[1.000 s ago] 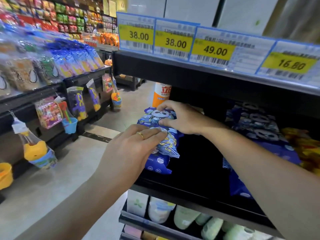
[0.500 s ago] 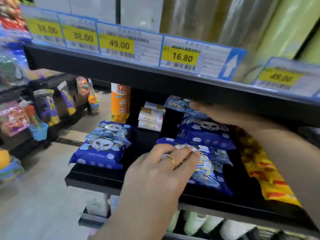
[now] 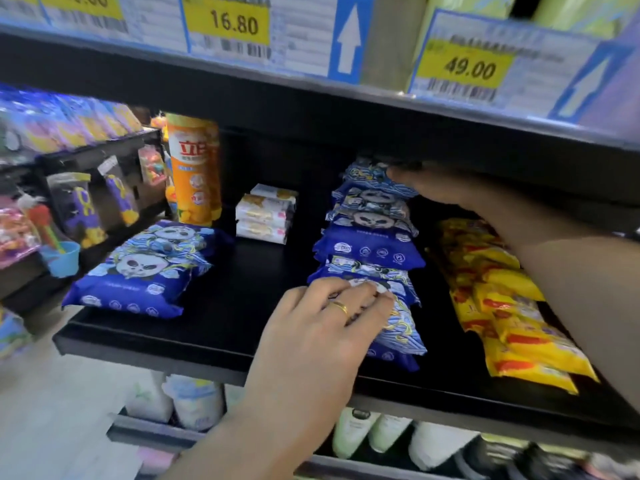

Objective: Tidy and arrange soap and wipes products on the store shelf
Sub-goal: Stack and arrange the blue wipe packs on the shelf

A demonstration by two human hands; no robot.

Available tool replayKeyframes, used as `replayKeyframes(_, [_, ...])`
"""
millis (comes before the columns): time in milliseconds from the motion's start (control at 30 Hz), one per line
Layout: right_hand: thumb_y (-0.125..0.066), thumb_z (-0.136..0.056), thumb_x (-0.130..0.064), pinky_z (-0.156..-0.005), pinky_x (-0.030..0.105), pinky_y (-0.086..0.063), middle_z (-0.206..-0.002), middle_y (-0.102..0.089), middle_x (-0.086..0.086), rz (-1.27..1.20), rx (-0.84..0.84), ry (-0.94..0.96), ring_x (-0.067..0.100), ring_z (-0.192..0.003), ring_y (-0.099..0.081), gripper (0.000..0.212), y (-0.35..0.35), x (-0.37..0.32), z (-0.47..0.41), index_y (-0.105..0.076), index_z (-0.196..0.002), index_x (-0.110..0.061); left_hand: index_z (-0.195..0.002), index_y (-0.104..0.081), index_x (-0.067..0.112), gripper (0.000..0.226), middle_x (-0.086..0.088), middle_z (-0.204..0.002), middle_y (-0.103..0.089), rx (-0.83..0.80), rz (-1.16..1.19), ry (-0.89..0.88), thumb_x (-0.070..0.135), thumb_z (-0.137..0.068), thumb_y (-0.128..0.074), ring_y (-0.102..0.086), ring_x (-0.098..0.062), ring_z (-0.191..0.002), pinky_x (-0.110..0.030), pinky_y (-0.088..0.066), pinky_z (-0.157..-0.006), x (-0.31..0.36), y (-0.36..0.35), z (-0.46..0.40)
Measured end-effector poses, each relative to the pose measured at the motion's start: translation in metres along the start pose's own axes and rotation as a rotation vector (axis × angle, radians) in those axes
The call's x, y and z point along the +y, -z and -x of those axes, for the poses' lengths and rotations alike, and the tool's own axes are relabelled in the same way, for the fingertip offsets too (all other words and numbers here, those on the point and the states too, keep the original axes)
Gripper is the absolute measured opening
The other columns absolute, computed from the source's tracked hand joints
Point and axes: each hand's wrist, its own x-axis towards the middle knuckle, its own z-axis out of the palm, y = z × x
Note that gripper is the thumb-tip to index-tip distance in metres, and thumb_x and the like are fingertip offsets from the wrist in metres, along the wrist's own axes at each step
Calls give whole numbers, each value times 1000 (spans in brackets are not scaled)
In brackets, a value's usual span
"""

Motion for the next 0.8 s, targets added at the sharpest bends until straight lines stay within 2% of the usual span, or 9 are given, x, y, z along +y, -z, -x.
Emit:
replayKeyframes(100, [-39,-108,-47,-81,14,-40,-150,-50,9,65,96,36,20,-122,-53,56,-1,-3,-13,-48,-150,-10,-137,-66,28,56,11,-136,-68,-74,48,10,22,-83,-79,-64,-20,-115,-38,-56,-85,-4,4,0])
replayKeyframes(167, [-38,-108,-47,-68,11,-34,-138,-54,8,72,74,32,16,-105,-51,57,-1,-4,-18,-50,-147,-6,-138,-64,29,61,11,-138,-66,-104,76,30,24,-80,-83,-63,-18,-119,-37,-57,-85,-5,9,1])
replayKeyframes(300, [-37,-109,-44,-81,18,-37,-145,-56,17,73,46,48,19,-107,-54,51,-4,-1,-34,-55,-141,-9,-134,-65,30,60,8,-138,-65,-134,89,61,28,-79,-87,-62,-19,-121,-37,-60,-85,-9,15,2])
replayKeyframes(467, [-44,-109,-38,-75,24,-44,-128,-65,18,31,63,2,31,-105,-65,39,-12,-2,-38,-64,-129,-10,-126,-72,29,58,6,-132,-69,-157,75,34,30,-72,-93,-66,-20,-118,-33,-61,-82,-13,18,5])
replayKeyframes(567, [-47,-108,-37,-58,13,-46,-100,-67,7,61,105,-3,9,-75,-67,22,-17,-7,-34,-64,-108,-23,-128,-70,29,58,6,-134,-67,-149,84,17,29,-73,-91,-65,-19,-120,-31,-59,-83,-15,18,6])
replayKeyframes(600, [-47,-108,-37,-62,8,-48,-103,-66,7,60,97,7,6,-76,-68,24,-19,-9,-32,-63,-115,-21,-128,-70,29,58,6,-134,-67,-141,91,11,27,-74,-90,-65,-19,-120,-31,-59,-83,-16,17,7])
replayKeyframes(633, [-46,-108,-38,-78,6,-48,-117,-66,10,70,80,21,12,-93,-70,33,-22,-10,-30,-60,-130,-17,-129,-70,29,57,6,-134,-67,-130,97,5,25,-75,-89,-64,-18,-120,-31,-58,-84,-17,16,7])
replayKeyframes(700, [-46,-108,-42,-111,24,-35,-155,-47,14,102,87,35,28,-137,-50,52,-25,-13,-23,-45,-152,-15,-131,-68,29,55,7,-136,-67,-111,112,-6,22,-79,-85,-62,-17,-122,-32,-57,-86,-19,13,6])
replayKeyframes(800, [-44,-106,-50,-116,33,-26,-164,-34,10,126,99,51,28,-149,-34,61,-29,-20,-9,-37,-158,-18,-133,-68,26,50,6,-137,-67,-90,140,-26,20,-85,-80,-62,-18,-123,-35,-58,-88,-21,10,2])
